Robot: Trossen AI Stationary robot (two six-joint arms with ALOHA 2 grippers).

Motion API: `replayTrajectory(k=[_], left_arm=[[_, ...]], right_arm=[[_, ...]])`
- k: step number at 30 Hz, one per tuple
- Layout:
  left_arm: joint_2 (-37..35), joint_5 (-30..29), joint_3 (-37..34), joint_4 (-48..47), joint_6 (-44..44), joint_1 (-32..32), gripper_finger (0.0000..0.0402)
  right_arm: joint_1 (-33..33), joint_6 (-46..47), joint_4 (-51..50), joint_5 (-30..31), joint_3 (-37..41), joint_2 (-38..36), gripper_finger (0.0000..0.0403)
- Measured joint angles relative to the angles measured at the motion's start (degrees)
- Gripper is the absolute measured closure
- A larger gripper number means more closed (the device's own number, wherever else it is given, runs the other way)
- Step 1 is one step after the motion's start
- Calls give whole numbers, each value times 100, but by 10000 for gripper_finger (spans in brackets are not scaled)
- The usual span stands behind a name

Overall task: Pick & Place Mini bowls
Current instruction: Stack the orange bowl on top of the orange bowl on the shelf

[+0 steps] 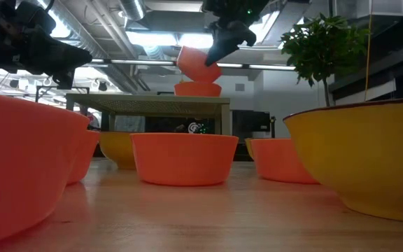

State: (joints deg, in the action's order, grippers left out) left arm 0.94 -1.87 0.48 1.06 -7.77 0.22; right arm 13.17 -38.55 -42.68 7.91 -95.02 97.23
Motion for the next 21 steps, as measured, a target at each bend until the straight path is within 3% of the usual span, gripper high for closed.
replayTrajectory(k=[13, 21], left_arm=[[1, -2, 0, 0, 0, -1, 363], [1, 0, 1, 0, 0, -1, 363]], right_arm=[[50, 58, -224, -13, 7, 110, 394], [57, 62, -215, 2, 4, 190, 372]])
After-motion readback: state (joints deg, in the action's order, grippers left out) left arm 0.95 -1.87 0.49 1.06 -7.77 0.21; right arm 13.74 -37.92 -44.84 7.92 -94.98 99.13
